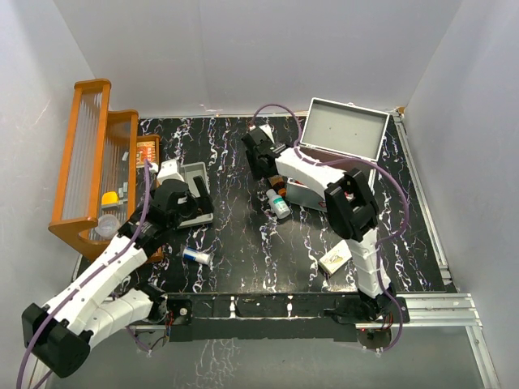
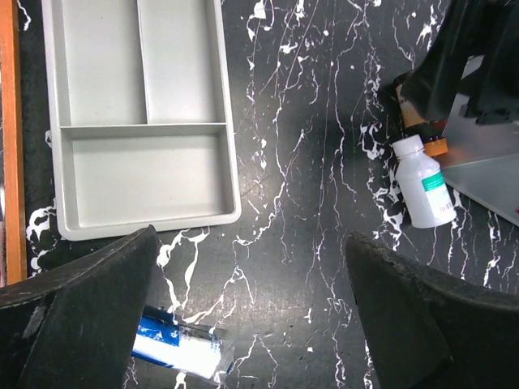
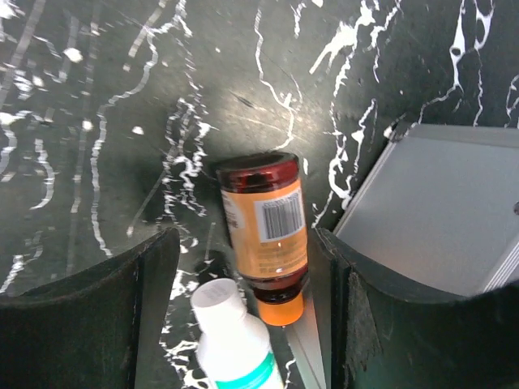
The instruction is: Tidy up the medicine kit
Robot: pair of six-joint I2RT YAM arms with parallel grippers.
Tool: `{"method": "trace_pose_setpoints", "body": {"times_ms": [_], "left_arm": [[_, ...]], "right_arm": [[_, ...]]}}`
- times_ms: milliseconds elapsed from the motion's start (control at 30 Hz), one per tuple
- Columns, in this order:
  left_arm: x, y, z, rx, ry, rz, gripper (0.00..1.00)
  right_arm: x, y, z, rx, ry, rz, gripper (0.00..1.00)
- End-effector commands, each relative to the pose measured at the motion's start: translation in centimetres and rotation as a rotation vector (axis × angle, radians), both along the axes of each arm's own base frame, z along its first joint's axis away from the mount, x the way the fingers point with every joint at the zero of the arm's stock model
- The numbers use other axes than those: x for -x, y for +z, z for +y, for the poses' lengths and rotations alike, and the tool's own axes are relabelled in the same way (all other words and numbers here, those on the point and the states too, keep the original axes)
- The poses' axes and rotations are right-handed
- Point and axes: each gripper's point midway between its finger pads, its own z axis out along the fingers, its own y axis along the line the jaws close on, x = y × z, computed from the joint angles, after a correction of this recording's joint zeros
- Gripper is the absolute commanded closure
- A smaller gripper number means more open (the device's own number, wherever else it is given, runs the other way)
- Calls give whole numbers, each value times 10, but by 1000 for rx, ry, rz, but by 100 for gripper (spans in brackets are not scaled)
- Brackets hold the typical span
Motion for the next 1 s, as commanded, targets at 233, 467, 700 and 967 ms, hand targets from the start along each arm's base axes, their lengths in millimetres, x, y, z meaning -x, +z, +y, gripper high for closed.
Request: {"method": "trace_pose_setpoints", "body": {"times_ms": [233, 467, 700, 967], "left_arm": [[-2, -4, -9, 45, -20, 41, 9], [-8, -30, -7, 36, 6, 148, 10], [-26, -47, -14, 23, -43, 178, 10], [-37, -76, -8, -71, -20, 265, 13]], "right_arm": [[-18, -15, -8, 71, 25, 10, 49], [-20, -28, -14, 77, 16, 40, 50], [-29, -34, -15, 101, 65, 37, 60], [-42, 4, -13, 52, 48, -51, 73]]}}
